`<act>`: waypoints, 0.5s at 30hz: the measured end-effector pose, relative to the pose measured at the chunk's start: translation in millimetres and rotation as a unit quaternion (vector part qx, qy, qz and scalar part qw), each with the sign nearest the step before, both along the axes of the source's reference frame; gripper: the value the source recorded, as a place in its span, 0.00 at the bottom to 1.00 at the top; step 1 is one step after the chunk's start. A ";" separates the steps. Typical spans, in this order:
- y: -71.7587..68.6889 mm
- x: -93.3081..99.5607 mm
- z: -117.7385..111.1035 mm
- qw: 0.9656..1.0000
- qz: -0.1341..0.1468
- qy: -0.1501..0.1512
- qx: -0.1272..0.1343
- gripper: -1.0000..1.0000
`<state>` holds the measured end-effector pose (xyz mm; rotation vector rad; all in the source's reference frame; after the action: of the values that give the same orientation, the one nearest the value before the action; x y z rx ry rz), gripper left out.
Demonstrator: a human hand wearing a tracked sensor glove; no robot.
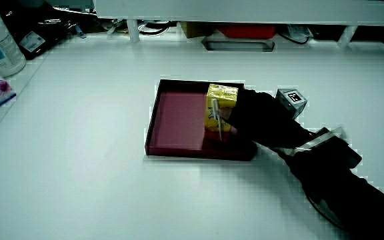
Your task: Pick ice redtea
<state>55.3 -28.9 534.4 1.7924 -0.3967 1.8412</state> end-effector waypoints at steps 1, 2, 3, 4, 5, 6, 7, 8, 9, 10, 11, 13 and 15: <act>0.6 0.5 1.2 1.000 0.004 0.007 -0.003 1.00; 1.4 0.5 1.3 1.000 0.006 -0.002 -0.009 1.00; 1.9 0.9 2.9 1.000 0.009 -0.011 -0.009 1.00; 2.1 1.6 2.6 1.000 0.012 -0.009 -0.009 1.00; 2.0 1.7 1.4 1.000 0.011 -0.014 -0.014 1.00; 1.8 2.1 -0.9 1.000 0.012 -0.016 -0.016 1.00; 1.2 2.4 -1.8 1.000 0.008 -0.022 -0.018 1.00; 0.7 2.5 -4.6 1.000 0.007 -0.024 -0.014 1.00; 0.5 2.4 -8.8 1.000 0.005 -0.028 -0.009 1.00; 0.0 2.7 -11.0 1.000 0.002 -0.031 -0.005 1.00; -0.1 2.4 -15.9 0.999 -0.002 -0.037 -0.004 1.00; 0.2 2.2 -23.9 0.999 -0.009 -0.046 0.005 1.00; 0.9 1.9 -33.5 0.998 -0.018 -0.055 0.008 1.00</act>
<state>57.2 -28.1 500.9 1.6888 -0.4835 1.9216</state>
